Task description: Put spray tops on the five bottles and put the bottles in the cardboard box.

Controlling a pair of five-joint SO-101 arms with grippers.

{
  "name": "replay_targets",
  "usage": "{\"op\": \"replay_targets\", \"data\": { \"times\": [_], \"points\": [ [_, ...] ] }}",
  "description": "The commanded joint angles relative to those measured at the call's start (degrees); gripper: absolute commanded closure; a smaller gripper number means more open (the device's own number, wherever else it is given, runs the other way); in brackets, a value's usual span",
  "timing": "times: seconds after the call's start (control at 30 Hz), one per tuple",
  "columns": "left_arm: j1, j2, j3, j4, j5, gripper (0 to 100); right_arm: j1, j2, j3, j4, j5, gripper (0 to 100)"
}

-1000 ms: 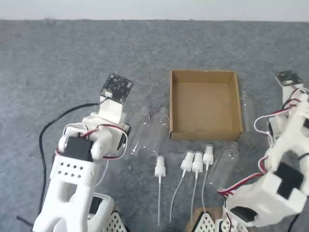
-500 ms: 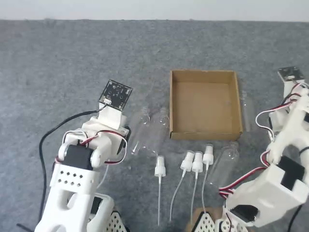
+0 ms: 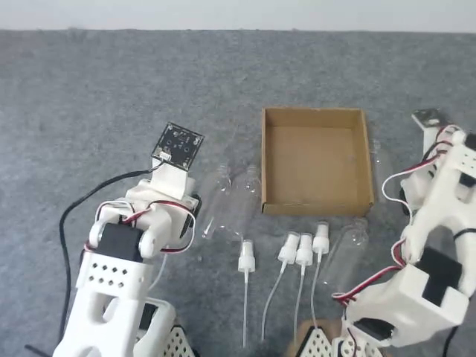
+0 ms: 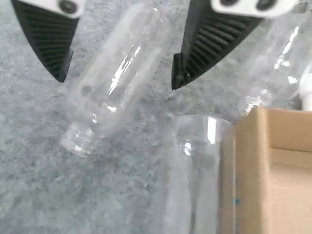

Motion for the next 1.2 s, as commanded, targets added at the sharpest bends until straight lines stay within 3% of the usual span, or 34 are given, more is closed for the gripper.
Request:
{"op": "replay_targets", "data": {
  "times": [0.0,0.27,0.53,0.67,0.8,0.97,1.17],
  "points": [
    [-0.26,-2.02,-0.04,-1.49,-0.70,91,4.18,-3.74,3.96,-6.46,-0.70,70.5],
    [-0.18,-2.02,-0.04,-1.49,-0.53,91,4.79,-3.65,11.52,-13.93,-0.70,72.7],
    [0.18,-2.02,0.04,-1.58,-0.44,91,2.51,-4.26,11.96,-13.85,0.00,99.7],
    [0.18,-2.02,0.04,-1.67,-0.62,91,2.77,-5.93,7.38,-10.59,3.52,99.5],
    [0.26,-2.02,0.04,-3.08,-0.53,91,1.98,-11.74,-0.35,-0.75,3.34,99.2],
    [-0.09,-2.11,-0.40,-4.22,-0.35,91,-6.81,-24.66,-6.86,9.27,-1.93,99.2],
    [-0.35,-2.20,-4.79,-2.73,-0.26,91,-28.70,-40.75,-1.93,10.07,-12.57,99.2]
  ]
}}
